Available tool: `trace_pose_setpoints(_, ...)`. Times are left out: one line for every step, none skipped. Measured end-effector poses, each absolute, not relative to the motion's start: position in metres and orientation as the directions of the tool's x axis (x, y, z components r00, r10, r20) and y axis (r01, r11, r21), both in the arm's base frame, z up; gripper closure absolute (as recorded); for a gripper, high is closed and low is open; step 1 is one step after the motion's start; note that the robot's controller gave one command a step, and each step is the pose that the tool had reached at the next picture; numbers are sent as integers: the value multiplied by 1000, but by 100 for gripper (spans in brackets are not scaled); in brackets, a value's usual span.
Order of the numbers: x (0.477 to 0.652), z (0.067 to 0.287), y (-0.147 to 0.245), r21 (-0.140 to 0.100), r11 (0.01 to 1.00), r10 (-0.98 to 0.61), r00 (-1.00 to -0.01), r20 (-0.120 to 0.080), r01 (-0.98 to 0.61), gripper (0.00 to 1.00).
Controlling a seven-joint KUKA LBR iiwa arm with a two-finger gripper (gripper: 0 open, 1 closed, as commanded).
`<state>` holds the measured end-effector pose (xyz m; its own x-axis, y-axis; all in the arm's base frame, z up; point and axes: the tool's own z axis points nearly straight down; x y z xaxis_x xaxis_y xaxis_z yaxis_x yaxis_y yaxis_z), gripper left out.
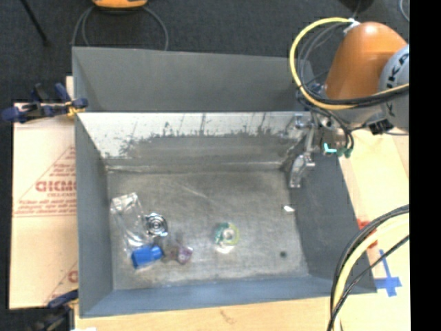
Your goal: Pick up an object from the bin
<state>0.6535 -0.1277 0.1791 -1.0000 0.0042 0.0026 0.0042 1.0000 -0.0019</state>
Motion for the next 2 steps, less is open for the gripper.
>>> trace_pose_setpoints(636,76,-17,4,996,88,-996,2,88,0)
trace_pose_setpoints(647,100,62,4,998,55,-998,-8,55,0)
